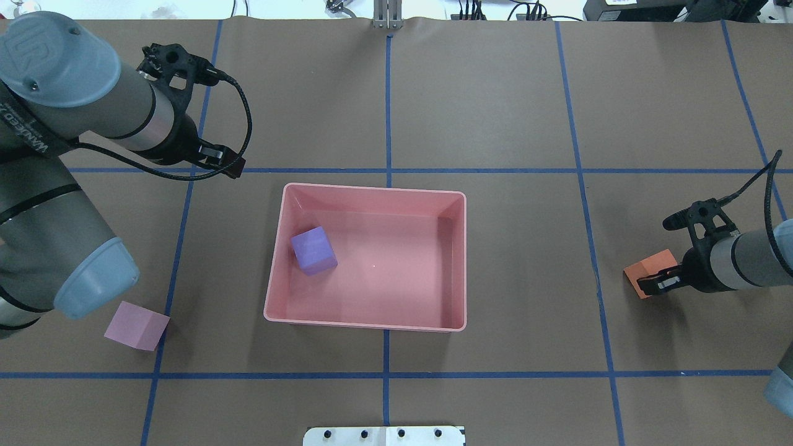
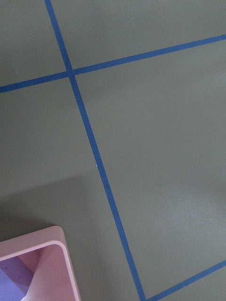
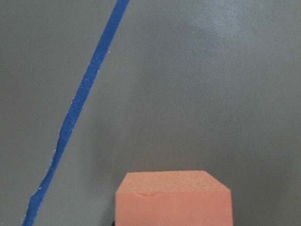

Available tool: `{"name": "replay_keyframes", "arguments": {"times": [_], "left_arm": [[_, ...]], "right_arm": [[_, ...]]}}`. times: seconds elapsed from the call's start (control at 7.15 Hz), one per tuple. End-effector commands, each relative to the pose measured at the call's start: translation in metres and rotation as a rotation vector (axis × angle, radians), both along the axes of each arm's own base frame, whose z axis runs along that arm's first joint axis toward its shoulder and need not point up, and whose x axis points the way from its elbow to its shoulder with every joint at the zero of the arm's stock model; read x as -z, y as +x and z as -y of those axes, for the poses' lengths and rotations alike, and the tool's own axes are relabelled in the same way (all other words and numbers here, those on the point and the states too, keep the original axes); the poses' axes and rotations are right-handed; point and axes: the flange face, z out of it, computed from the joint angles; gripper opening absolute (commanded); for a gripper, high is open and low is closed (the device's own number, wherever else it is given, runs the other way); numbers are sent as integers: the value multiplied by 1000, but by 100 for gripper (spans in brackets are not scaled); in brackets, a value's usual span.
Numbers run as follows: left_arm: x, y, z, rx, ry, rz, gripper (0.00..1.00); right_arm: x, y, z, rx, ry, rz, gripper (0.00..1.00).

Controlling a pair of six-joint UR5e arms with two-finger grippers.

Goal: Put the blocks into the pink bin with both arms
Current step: 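Lift the orange cube with the right gripper and drop it into the bin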

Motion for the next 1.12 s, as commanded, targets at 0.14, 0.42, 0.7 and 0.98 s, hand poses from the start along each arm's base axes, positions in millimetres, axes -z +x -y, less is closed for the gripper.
{"name": "replay_keyframes", "arguments": {"times": [0.14,0.42,0.7,0.98], "left_arm": [[-10,-21,9,-34,26,11,100],[-73,-83,21,-116,54,29,100],[-153,-116,-2,-130,104,36,100],[-196,-133,-31,-141,123,3,100]], "right_arm": [[82,-17,27,-127,-71,117,0],[193,-47,55,-202,-170,104,0],[299,-85,69,-285,-297,116,0],[385,-140,56,-357,-379,129,0]]}}
